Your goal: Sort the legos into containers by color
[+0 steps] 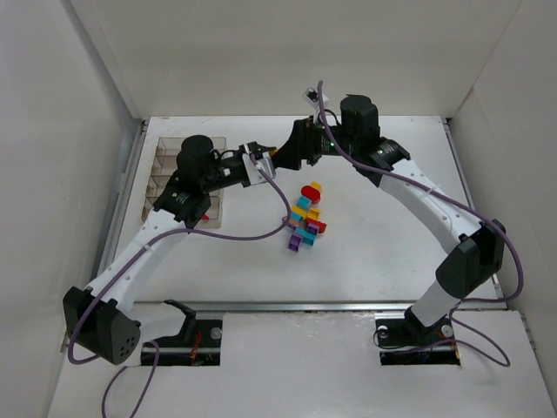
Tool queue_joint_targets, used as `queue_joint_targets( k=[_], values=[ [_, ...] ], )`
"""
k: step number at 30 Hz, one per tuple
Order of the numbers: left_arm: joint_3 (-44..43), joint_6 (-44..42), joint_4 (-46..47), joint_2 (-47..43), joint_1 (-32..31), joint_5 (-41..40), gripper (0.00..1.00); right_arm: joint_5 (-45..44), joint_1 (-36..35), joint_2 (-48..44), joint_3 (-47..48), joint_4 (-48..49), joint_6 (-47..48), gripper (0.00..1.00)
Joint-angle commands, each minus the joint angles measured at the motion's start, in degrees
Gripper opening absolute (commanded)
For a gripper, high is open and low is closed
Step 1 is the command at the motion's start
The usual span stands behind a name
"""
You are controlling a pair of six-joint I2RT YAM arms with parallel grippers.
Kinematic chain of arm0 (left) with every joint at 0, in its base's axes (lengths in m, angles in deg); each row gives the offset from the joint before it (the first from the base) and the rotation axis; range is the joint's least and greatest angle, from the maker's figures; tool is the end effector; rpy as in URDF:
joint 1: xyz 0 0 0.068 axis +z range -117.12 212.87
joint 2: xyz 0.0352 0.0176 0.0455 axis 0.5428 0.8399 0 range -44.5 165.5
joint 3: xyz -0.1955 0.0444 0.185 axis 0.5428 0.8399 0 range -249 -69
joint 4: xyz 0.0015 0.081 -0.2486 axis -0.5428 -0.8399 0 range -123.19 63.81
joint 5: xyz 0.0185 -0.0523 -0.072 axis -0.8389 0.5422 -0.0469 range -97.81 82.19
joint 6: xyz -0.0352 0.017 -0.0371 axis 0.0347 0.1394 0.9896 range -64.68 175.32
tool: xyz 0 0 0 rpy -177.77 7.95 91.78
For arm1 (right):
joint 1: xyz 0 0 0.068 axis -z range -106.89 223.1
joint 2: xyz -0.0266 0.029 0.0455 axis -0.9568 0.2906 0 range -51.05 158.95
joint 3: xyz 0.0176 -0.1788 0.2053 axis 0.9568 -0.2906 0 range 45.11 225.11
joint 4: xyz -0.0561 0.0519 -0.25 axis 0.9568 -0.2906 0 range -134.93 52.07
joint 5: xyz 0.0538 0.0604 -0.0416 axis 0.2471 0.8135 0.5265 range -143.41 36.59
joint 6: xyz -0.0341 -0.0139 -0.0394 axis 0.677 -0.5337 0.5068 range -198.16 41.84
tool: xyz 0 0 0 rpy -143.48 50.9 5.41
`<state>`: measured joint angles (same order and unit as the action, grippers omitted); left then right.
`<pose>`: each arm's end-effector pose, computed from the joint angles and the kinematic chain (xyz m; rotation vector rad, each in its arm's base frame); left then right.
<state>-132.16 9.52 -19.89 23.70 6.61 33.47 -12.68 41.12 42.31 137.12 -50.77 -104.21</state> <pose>0.2335 -0.1414 0.3990 1.3107 0.8484 -0.2882 0.3099 0.2208 0.4065 -0.6459 1.8664 1.3325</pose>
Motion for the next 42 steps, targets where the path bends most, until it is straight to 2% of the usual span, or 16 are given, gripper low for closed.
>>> queue_joint_targets(
  k=[1,2,7,11,15,18,21,27,31,37,42],
  values=[
    [-0.9,0.7,1.2,-2.9,-0.2,-2.0,0.0,0.8,-0.6,-2.6,0.2,1.9,0.0,0.96],
    [-0.1,1.2,1.2,-2.9,-0.2,-2.6,0.0,0.8,-0.1,-2.6,0.2,1.9,0.0,1.0],
    [1.1,5.2,-2.5,-4.0,-0.2,-7.1,0.0,-1.8,1.7,-4.6,-1.8,1.9,-0.5,1.0],
    [3.5,9.3,-5.9,-4.0,-0.2,-14.1,0.0,-9.3,4.5,-5.8,-2.6,-4.8,-0.5,1.0],
    [7.4,17.1,-5.3,-5.3,2.6,-19.5,0.0,-18.8,7.0,-7.1,-4.1,-9.2,1.0,1.0],
    [9.4,26.1,-4.8,-5.3,5.0,-28.8,0.0,-22.4,7.6,-7.1,-4.1,-13.2,2.8,1.0],
    [10.2,31.5,-5.3,-2.9,10.0,-32.2,0.0,-23.7,8.2,-5.7,-4.1,-14.9,4.8,1.0],
    [7.4,36.7,-5.3,5.8,21.6,-30.9,0.0,-23.7,8.2,-3.2,-3.6,-15.5,6.5,1.0],
    [6.6,38.0,-4.8,10.9,26.5,-31.4,0.0,-23.7,8.7,-0.2,-1.0,-16.1,7.8,1.0],
    [1.4,37.3,-7.1,19.1,28.8,-31.4,0.0,-22.0,9.8,3.1,2.7,-17.3,9.0,1.0],
    [-2.5,37.3,-8.7,22.7,28.8,-31.4,0.0,-21.5,10.4,4.8,3.4,-17.3,9.0,1.0]
  ],
)
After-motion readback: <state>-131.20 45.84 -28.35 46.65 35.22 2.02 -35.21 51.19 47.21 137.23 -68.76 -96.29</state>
